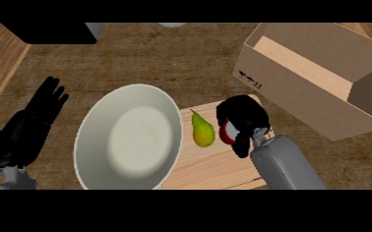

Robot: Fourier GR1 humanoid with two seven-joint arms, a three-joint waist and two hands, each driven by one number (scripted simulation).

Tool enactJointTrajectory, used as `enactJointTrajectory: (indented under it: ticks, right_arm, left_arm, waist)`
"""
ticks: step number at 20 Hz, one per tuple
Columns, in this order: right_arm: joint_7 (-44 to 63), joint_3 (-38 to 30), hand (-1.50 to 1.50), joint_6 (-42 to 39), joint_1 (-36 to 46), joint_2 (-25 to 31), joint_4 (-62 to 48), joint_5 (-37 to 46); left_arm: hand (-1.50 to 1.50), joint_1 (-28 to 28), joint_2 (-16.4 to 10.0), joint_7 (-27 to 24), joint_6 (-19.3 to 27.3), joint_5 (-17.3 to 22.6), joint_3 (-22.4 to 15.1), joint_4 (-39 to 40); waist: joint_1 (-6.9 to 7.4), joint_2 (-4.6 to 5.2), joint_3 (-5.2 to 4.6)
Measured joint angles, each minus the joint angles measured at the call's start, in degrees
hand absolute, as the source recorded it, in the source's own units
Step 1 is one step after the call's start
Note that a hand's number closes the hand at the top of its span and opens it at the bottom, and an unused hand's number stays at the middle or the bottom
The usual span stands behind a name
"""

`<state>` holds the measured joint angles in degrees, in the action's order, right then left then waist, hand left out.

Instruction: Pick the can from the cutting board and place it in the cardboard box

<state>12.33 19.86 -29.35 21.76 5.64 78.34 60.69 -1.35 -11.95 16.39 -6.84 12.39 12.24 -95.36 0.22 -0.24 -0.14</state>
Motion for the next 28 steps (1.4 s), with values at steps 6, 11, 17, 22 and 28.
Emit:
enactJointTrajectory:
  ticks: [6, 11, 17, 22, 28]
  right_arm:
    - [-1.19, -0.14, 1.5, 3.01, 1.44, -1.41, -2.29, 2.97]
    - [0.24, 0.31, 1.5, 5.04, 0.17, -2.27, 3.64, 4.8]
    - [2.83, 1.13, 1.5, 2.24, -1.13, -2.73, 19.08, 4.79]
    - [8.44, -2.45, 1.5, -2.06, 2.93, -4.27, 31.11, 3.92]
    - [15.15, -9.55, 1.5, -5.13, 8.05, -4.93, 39.04, 3.8]
  left_arm:
    - [0.0, -0.54, -0.25, 1.1, -0.15, 0.01, 0.6, -0.8]
    - [0.0, -0.77, -0.19, -0.01, -0.54, -0.25, 1.07, 1.04]
    - [0.0, -1.03, -0.21, 0.56, -0.09, -0.26, 1.5, 0.59]
    - [0.0, -0.33, -0.43, 0.34, -0.7, -0.08, 1.72, 0.51]
    - [0.0, -1.8, -0.35, 0.99, -0.16, -0.46, 1.48, 0.64]
  waist:
    - [-0.04, -0.05, -0.04]
    - [-0.28, 0.09, 0.07]
    - [-0.74, -0.04, 0.11]
    - [-0.7, -0.09, 0.11]
    - [-0.54, 0.04, 0.11]
